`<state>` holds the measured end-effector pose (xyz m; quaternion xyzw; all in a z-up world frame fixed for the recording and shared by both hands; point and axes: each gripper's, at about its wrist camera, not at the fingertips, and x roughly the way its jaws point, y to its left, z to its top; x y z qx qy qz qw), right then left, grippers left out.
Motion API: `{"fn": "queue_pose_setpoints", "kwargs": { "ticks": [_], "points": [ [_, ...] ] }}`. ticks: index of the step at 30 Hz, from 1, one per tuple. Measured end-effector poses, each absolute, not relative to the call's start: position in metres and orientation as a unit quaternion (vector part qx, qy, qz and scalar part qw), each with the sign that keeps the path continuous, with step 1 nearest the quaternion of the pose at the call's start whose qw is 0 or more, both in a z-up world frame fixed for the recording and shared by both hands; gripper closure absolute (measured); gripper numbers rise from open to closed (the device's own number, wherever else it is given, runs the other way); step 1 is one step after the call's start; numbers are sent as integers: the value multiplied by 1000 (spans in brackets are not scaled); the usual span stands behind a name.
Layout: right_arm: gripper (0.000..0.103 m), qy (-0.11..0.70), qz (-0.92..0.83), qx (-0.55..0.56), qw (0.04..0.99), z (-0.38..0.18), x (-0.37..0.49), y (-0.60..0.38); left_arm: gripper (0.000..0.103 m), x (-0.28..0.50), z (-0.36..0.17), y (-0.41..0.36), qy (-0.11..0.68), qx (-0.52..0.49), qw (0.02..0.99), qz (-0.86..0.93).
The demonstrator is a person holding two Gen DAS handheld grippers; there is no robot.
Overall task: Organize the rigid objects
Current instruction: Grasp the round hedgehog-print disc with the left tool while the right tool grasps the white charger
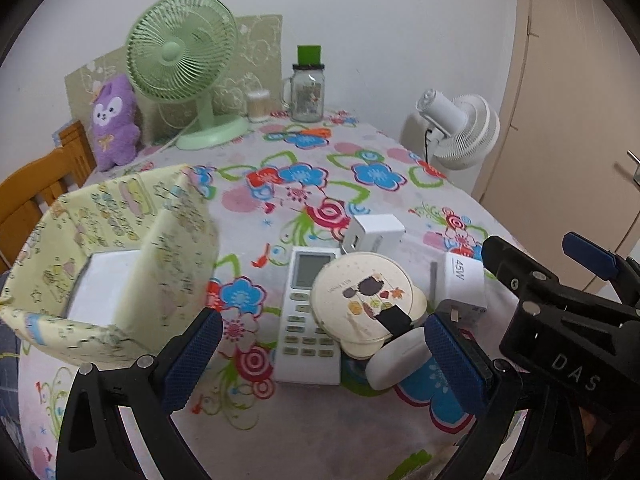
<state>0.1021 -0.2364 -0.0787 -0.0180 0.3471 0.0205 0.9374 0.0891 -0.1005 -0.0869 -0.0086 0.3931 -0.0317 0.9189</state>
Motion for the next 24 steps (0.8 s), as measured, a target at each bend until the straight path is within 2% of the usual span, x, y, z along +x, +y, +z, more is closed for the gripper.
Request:
{"fn": "queue_pose_setpoints", "kwargs": {
  "ticks": [24],
  "points": [
    [10,414,9,-2,910,-128,143,-253,4,138,-128,-131,435,19,899,-53]
  ]
}}
